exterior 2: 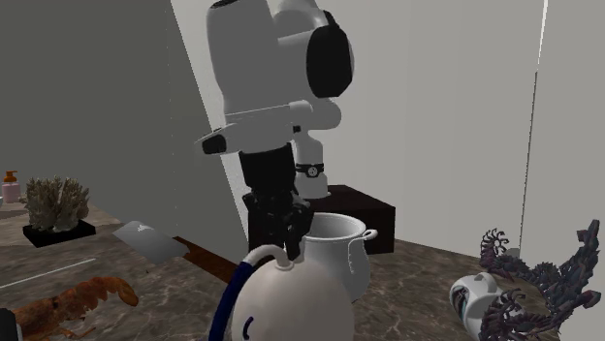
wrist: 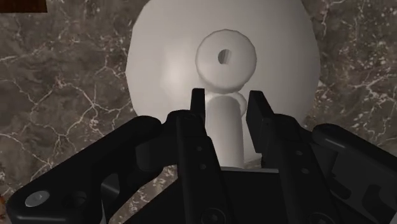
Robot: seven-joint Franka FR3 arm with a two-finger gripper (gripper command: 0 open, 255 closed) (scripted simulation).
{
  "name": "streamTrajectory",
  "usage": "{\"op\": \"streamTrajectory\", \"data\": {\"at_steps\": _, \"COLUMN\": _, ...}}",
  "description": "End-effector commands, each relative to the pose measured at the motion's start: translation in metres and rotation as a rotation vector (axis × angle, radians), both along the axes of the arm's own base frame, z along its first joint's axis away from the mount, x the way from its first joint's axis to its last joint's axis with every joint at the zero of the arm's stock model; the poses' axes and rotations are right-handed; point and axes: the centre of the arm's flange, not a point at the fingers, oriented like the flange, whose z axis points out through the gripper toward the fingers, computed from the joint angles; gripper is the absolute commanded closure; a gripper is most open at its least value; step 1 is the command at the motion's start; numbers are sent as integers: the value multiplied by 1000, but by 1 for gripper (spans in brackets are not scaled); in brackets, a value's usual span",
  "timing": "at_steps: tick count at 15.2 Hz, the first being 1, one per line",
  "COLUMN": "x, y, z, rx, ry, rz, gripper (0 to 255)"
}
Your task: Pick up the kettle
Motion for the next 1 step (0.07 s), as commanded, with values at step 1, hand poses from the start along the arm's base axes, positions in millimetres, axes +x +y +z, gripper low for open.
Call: {"op": "streamTrajectory", "data": {"at_steps": 1, "x": 1, "y": 0, "z": 4, "rx": 0, "ry": -1, "rz": 0, "gripper": 255}}
